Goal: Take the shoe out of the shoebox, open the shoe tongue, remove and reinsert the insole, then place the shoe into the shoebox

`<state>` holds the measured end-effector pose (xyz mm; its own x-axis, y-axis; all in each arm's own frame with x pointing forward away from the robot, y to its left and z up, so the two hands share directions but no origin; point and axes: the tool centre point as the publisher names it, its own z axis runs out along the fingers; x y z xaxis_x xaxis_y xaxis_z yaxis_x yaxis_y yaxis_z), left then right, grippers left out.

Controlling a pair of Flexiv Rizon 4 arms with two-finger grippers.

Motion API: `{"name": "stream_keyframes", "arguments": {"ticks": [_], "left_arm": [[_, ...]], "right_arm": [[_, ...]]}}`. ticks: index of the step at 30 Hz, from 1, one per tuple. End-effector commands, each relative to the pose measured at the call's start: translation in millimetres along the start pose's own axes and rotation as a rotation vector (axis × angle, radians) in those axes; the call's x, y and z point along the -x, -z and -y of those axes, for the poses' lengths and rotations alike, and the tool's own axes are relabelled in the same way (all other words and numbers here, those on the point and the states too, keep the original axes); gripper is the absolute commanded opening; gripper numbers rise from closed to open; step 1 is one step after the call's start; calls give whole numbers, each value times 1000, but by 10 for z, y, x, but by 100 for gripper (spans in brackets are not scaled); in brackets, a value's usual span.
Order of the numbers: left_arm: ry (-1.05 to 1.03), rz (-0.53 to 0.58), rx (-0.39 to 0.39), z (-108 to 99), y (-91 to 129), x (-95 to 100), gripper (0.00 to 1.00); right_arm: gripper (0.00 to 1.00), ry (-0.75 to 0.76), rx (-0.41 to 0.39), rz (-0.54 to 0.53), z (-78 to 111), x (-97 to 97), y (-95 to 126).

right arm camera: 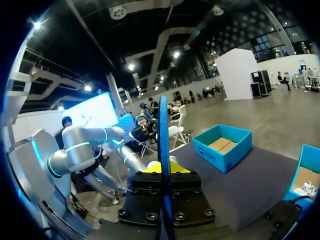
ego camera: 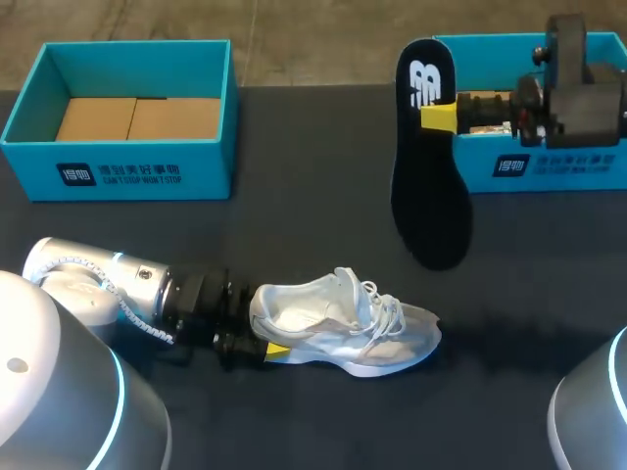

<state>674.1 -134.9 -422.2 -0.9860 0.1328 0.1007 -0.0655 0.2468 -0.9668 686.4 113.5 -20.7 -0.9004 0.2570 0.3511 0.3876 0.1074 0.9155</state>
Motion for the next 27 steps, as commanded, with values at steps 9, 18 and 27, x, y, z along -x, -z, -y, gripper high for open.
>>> {"name": "stream_keyframes", "arguments": {"ticks": [9, 18, 27], "left_arm": [[1, 0, 4, -20, -1, 16, 0], [-6, 6, 5, -17, 13, 48, 0], [-32, 13, 15, 9, 61, 62, 100]], "right_arm": [[0, -19, -29, -14, 51, -60, 50], [0, -19, -29, -14, 51, -60, 50], [0, -19, -29, -14, 51, -60, 50]]}}
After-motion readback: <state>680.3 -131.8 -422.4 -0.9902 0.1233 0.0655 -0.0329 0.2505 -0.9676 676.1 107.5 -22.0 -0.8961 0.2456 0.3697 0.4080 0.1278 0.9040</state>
